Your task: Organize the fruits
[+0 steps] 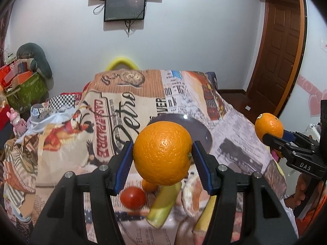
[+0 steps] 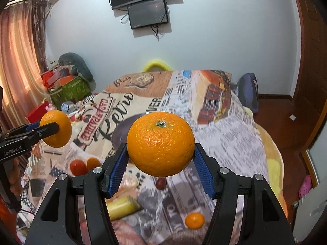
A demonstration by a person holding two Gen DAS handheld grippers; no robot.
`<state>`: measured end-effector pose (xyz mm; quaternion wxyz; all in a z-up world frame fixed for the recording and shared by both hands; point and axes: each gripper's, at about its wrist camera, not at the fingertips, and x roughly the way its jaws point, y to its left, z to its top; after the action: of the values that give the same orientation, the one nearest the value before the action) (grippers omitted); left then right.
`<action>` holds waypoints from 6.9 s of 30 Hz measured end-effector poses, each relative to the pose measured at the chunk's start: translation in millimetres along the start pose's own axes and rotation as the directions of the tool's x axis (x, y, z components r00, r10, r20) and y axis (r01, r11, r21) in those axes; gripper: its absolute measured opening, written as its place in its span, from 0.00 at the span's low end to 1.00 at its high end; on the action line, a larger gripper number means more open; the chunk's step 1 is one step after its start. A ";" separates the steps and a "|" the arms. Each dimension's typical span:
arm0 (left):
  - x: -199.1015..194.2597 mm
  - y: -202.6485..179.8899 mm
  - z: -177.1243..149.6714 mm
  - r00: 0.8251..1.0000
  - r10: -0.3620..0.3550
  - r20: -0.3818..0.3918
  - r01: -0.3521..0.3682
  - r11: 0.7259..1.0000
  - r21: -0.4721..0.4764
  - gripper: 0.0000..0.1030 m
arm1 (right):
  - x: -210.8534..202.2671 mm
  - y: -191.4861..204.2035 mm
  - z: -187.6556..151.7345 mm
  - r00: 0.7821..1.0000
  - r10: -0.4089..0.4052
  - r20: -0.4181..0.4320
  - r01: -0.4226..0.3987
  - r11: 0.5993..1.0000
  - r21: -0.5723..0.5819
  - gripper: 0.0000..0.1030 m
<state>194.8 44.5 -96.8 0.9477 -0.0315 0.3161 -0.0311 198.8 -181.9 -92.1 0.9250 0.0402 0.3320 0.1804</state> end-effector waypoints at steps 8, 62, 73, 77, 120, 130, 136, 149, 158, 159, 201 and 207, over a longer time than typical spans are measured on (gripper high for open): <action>24.3 5.3 21.5 1.000 -0.002 0.009 0.002 1.000 -0.005 0.56 | 24.3 0.2 17.6 1.000 -0.003 0.016 0.003 1.000 -0.015 0.58; 240.7 16.2 42.2 0.943 0.011 -0.334 0.006 0.999 0.051 0.57 | 209.8 -11.0 26.5 0.957 -0.022 -0.290 -0.014 0.993 -0.121 0.58; 217.1 16.7 50.3 0.960 0.018 -0.278 -0.004 0.999 0.052 0.60 | 207.2 -2.5 18.0 0.941 -0.062 -0.332 0.000 0.983 -0.183 0.60; 193.3 17.1 53.3 0.971 0.033 -0.237 -0.017 0.997 0.069 0.61 | 189.2 -1.1 25.0 0.960 -0.074 -0.271 0.023 0.983 -0.185 0.75; 30.4 48.6 -103.7 0.952 0.024 -0.305 -0.031 0.999 -0.019 0.67 | 40.5 80.1 -88.4 0.914 0.110 -0.390 -0.148 0.987 -0.067 0.85; 43.1 35.1 -118.8 0.941 -0.029 -0.338 0.028 1.000 -0.009 0.58 | 58.7 85.5 -107.5 0.883 0.091 -0.460 -0.151 0.984 -0.096 0.83; 57.3 25.2 -117.4 0.934 -0.048 -0.353 0.052 0.999 0.003 0.55 | 45.5 53.4 -107.2 0.889 0.084 -0.450 -0.129 0.989 -0.070 0.74; 74.4 17.5 -116.7 0.927 -0.075 -0.367 0.080 0.997 -0.003 0.40 | 36.2 11.1 -85.3 0.915 0.087 -0.393 -0.072 0.996 0.052 0.58; 54.5 18.0 -127.4 0.928 -0.101 -0.358 0.107 0.994 -0.002 0.36 | 75.7 7.4 -87.3 0.894 0.124 -0.430 -0.058 0.985 0.163 0.62; 53.0 18.2 -128.0 0.928 -0.104 -0.358 0.110 0.994 -0.004 0.36 | 77.2 9.4 -87.4 0.893 0.121 -0.434 -0.057 0.986 0.156 0.62; 88.7 -1.6 -89.5 0.919 -0.086 -0.384 0.105 0.994 0.028 0.37 | 72.3 1.1 -72.6 0.910 0.115 -0.398 -0.113 0.993 0.029 0.34; 53.0 0.8 -69.8 0.950 -0.094 -0.298 0.106 0.994 0.025 0.37 | 42.7 10.9 -52.5 0.946 0.106 -0.306 -0.119 0.993 -0.025 0.33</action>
<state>195.2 38.4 -184.2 0.8872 -0.0234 0.4520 -0.0898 192.9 -158.7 -156.4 0.8519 0.0110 0.4634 0.2439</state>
